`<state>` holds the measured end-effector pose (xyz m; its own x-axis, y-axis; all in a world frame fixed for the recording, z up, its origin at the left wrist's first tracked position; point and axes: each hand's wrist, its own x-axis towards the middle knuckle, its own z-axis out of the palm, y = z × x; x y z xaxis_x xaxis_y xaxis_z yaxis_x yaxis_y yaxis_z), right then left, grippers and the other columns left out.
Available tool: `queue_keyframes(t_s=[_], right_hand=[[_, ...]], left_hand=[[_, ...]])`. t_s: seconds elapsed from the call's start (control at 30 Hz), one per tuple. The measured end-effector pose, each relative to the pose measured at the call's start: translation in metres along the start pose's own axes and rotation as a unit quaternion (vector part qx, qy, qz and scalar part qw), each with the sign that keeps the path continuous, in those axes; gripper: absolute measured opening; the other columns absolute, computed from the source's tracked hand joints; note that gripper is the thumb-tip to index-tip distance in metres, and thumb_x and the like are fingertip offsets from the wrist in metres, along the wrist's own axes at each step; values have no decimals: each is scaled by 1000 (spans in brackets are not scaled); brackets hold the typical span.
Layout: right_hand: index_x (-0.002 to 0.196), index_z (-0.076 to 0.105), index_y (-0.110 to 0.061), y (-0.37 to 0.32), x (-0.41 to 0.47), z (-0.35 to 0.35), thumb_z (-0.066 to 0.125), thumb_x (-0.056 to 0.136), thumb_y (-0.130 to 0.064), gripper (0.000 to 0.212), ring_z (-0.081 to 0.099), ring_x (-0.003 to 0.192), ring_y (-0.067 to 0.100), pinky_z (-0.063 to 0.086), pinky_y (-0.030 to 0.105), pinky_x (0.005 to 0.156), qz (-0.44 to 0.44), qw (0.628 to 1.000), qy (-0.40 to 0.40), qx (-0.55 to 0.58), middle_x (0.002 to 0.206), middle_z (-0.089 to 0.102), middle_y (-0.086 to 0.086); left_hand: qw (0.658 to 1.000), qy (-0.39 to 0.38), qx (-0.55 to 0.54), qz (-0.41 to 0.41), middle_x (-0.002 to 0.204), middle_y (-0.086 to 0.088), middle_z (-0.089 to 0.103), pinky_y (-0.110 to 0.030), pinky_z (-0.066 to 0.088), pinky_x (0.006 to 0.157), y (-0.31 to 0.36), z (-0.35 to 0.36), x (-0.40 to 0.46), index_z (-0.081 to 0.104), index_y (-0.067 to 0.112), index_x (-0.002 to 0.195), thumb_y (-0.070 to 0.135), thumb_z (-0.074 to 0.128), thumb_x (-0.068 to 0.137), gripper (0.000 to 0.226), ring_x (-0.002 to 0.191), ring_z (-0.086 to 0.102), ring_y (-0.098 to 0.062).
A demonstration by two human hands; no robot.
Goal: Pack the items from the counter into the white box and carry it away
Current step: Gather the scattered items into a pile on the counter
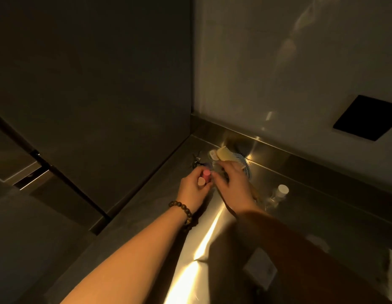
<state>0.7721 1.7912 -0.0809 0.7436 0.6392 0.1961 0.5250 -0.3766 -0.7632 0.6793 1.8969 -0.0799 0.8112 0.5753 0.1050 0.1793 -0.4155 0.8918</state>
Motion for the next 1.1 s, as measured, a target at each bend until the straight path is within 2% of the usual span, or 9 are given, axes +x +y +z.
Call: queue_keyframes(t_s=[0.1,0.27,0.43,0.6,0.73,0.8,0.87,1.0,1.1], right_hand=[[122,58,-31,-10,-1,-4,51,96,-28,27,57,103,3,49,19,87,27,994,-49,95,112,55,-12],[116,63,-29,-2,-3,-14,60,92,-27,24,60,95,-3,49,10,74,45,981,-102,156,105,63,-14],[98,65,-24,17,9,-15,62,90,-15,12,68,87,13,57,23,71,80,977,-30,193,93,69,0],[81,58,-40,42,23,-14,65,87,-18,24,63,78,4,50,19,69,111,987,47,108,84,64,-10],[89,60,-33,50,32,-6,64,87,-16,18,62,79,5,49,21,72,91,991,55,77,84,64,-8],[96,63,-27,49,38,-5,62,88,-16,13,63,82,12,52,26,76,84,993,46,64,87,66,-3],[95,62,-25,48,42,-6,61,88,-15,12,63,82,14,51,27,77,73,995,40,58,87,66,-1],[100,63,-18,43,49,-7,61,89,-13,12,63,84,15,50,26,77,66,997,22,41,90,66,1],[103,64,-13,38,53,-6,62,88,-12,15,63,87,18,52,32,81,70,997,15,29,91,66,3]], left_hand=[[1000,-21,-6,13,110,6,61,-1,39,74,5,4,1,50,21,130,15,65,85,47,95,57,-3],[996,-84,16,14,120,2,59,-6,42,81,4,5,10,45,18,136,14,65,86,54,100,59,-7],[996,-83,1,11,99,4,65,-7,42,74,7,17,26,62,17,107,23,74,79,31,90,58,-5],[996,-9,-39,-76,81,1,58,-15,42,63,5,27,47,57,4,88,20,71,81,23,72,53,-7],[993,-35,-57,-102,87,-3,55,-13,43,61,2,35,52,50,6,98,10,59,86,15,73,51,-9],[993,-51,-37,-96,102,-7,55,-23,45,74,0,38,55,49,8,106,9,56,88,20,86,54,-15],[997,-44,0,-69,110,-7,51,-22,40,83,-3,38,58,53,8,110,9,60,86,25,97,51,-16],[1000,-7,17,-20,102,1,57,-5,33,74,-6,35,62,65,14,102,10,75,74,30,93,50,-9],[1000,12,22,-18,97,5,64,-13,37,78,-8,34,62,67,19,101,11,77,72,32,91,54,-7]])
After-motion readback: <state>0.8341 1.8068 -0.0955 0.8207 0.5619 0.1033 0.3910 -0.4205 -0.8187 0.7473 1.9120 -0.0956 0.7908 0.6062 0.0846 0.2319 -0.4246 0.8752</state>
